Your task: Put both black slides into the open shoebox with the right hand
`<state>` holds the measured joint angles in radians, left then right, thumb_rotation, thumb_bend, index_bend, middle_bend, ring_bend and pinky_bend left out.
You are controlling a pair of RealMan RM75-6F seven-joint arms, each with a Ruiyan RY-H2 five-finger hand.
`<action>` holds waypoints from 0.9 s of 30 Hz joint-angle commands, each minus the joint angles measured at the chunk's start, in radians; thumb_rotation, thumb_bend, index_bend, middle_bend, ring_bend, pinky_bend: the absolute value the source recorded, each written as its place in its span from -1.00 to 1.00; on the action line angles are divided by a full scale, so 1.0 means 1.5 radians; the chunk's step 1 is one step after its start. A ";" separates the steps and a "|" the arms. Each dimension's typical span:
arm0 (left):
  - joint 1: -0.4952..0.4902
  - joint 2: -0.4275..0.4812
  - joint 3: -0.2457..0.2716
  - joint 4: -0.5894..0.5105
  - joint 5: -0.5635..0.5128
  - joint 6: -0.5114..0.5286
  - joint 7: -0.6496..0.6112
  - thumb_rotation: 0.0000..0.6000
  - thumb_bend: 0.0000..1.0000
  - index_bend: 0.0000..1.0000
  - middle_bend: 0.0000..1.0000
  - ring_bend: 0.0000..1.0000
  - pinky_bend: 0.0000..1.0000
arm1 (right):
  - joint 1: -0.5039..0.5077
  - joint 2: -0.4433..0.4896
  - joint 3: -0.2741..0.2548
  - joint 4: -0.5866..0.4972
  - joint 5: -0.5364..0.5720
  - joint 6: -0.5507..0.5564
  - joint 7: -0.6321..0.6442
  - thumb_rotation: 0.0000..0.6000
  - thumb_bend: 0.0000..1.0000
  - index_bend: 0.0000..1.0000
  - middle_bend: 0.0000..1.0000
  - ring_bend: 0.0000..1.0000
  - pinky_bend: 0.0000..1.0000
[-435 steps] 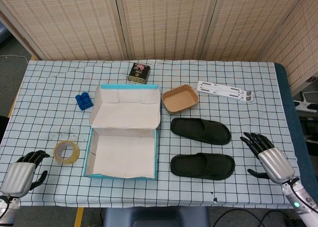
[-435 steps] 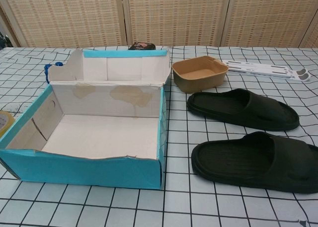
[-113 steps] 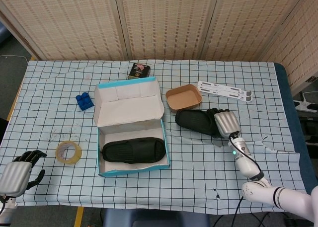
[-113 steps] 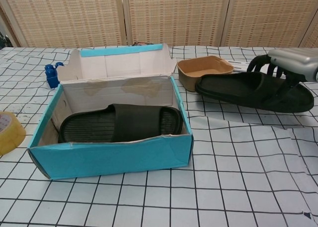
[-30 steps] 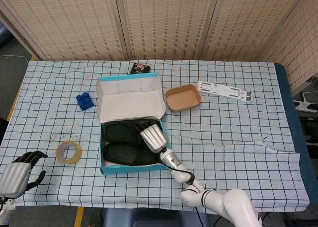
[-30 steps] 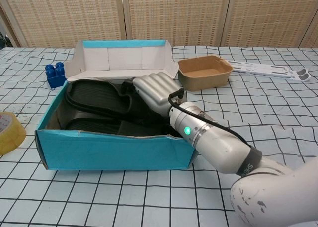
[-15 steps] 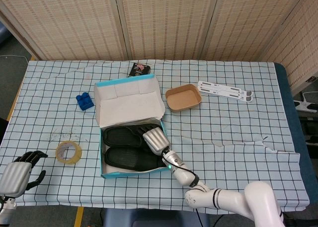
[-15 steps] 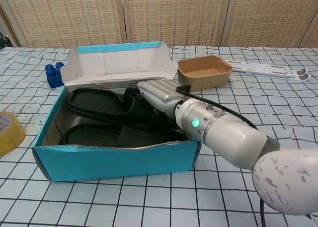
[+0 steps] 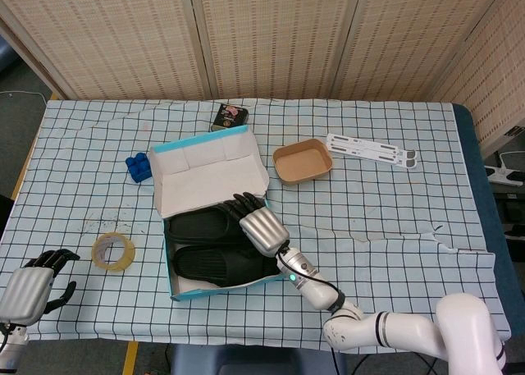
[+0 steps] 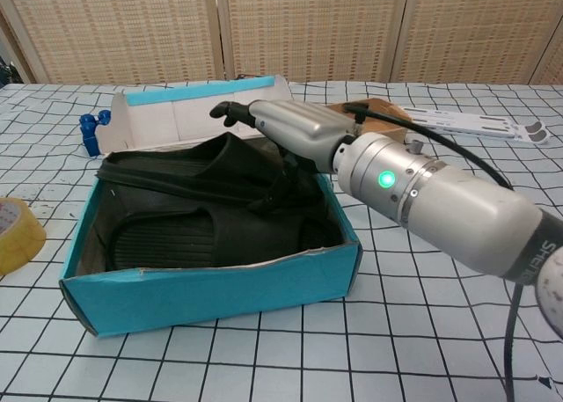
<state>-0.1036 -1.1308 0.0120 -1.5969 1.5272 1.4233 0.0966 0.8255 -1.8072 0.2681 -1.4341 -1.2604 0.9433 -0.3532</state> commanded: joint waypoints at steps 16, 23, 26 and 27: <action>0.000 -0.005 0.002 0.002 -0.007 -0.005 0.006 1.00 -0.23 -0.38 -0.46 -0.51 -0.15 | -0.011 0.006 0.011 -0.009 -0.055 0.067 0.175 1.00 -0.49 -0.09 -0.22 -0.51 -0.19; -0.001 -0.003 0.001 0.001 -0.005 -0.004 -0.001 1.00 -0.23 -0.38 -0.45 -0.51 -0.15 | 0.013 -0.061 0.000 0.068 -0.144 0.131 0.197 1.00 0.27 0.45 0.16 -0.08 0.20; 0.000 -0.003 0.002 0.001 -0.003 -0.003 -0.001 1.00 -0.23 -0.38 -0.44 -0.51 -0.15 | 0.024 -0.085 0.000 0.093 -0.157 0.140 0.188 1.00 0.36 0.49 0.20 -0.03 0.23; -0.001 -0.002 0.001 0.001 -0.004 -0.003 -0.001 1.00 -0.23 -0.38 -0.44 -0.51 -0.15 | 0.025 -0.087 0.000 0.096 -0.158 0.141 0.188 1.00 0.37 0.49 0.20 -0.03 0.23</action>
<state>-0.1041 -1.1346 0.0142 -1.5956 1.5220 1.4193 0.0945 0.8557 -1.9276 0.2691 -1.3017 -1.4905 1.1484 -0.0676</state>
